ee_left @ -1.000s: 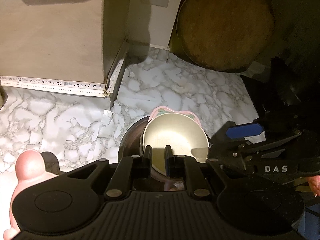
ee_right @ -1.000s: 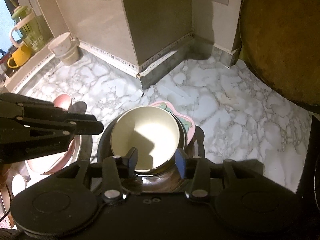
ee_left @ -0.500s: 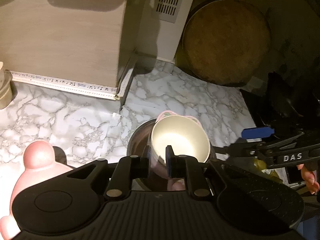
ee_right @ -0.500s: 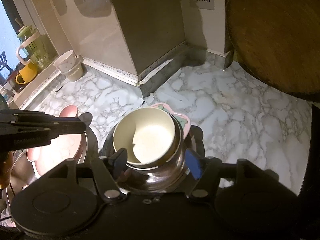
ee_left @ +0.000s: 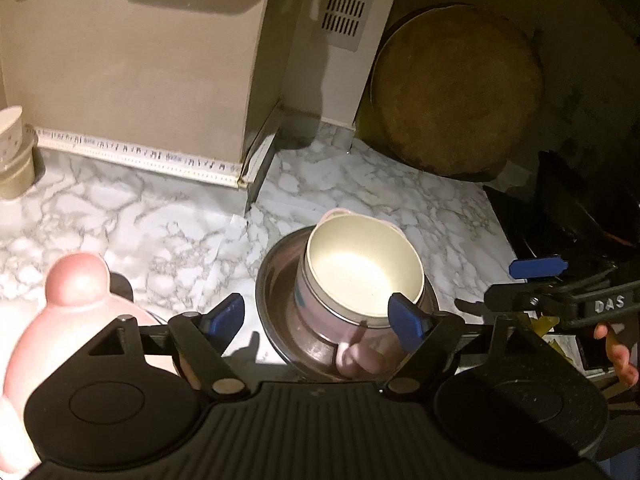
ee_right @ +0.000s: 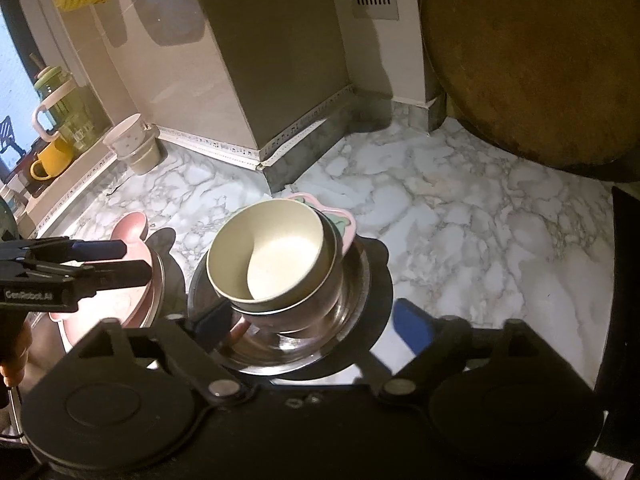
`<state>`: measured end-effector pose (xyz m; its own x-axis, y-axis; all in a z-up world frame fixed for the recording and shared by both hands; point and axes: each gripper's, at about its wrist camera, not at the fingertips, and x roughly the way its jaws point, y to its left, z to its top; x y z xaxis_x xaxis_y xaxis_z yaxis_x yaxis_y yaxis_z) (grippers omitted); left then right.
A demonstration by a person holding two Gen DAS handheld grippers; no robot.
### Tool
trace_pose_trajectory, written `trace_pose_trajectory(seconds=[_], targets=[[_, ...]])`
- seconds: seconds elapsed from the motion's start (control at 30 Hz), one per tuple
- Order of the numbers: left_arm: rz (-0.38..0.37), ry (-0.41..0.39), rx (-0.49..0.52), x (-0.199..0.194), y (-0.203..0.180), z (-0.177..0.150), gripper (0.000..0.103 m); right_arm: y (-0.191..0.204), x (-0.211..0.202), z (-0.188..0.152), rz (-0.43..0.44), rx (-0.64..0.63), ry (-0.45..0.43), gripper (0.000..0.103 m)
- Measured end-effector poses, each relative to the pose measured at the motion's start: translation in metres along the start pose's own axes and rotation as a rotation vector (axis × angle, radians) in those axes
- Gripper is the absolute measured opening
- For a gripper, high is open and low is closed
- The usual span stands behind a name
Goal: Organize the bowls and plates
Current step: 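Open both grippers and move them around the steel bowl rim, then close both grippers on the steel bowl rim holding the cream bowl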
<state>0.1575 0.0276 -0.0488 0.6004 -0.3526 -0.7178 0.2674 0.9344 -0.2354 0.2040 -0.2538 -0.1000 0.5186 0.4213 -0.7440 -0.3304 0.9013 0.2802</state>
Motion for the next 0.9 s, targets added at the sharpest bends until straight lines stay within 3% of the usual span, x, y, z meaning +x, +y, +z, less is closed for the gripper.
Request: trace_pose_trajectory(seconds=[0.07, 0.17, 0.63, 0.9], targets=[[0.004, -0.002, -0.012, 0.004, 0.000, -0.004, 0.079, 0.000, -0.001, -0.004, -0.010, -0.018, -0.021, 0.103], [0.031, -0.001, -0.031, 0.011, -0.001, -0.012, 0.081, 0.001, 0.002, -0.008, -0.040, -0.052, -0.026, 0.103], [0.060, 0.035, -0.227, 0.040, 0.009, -0.039, 0.081, -0.035, 0.033, -0.014, -0.033, 0.036, 0.033, 0.103], [0.098, 0.027, -0.281, 0.050, 0.014, -0.044, 0.082, -0.044, 0.054, -0.011, -0.021, 0.038, 0.077, 0.095]])
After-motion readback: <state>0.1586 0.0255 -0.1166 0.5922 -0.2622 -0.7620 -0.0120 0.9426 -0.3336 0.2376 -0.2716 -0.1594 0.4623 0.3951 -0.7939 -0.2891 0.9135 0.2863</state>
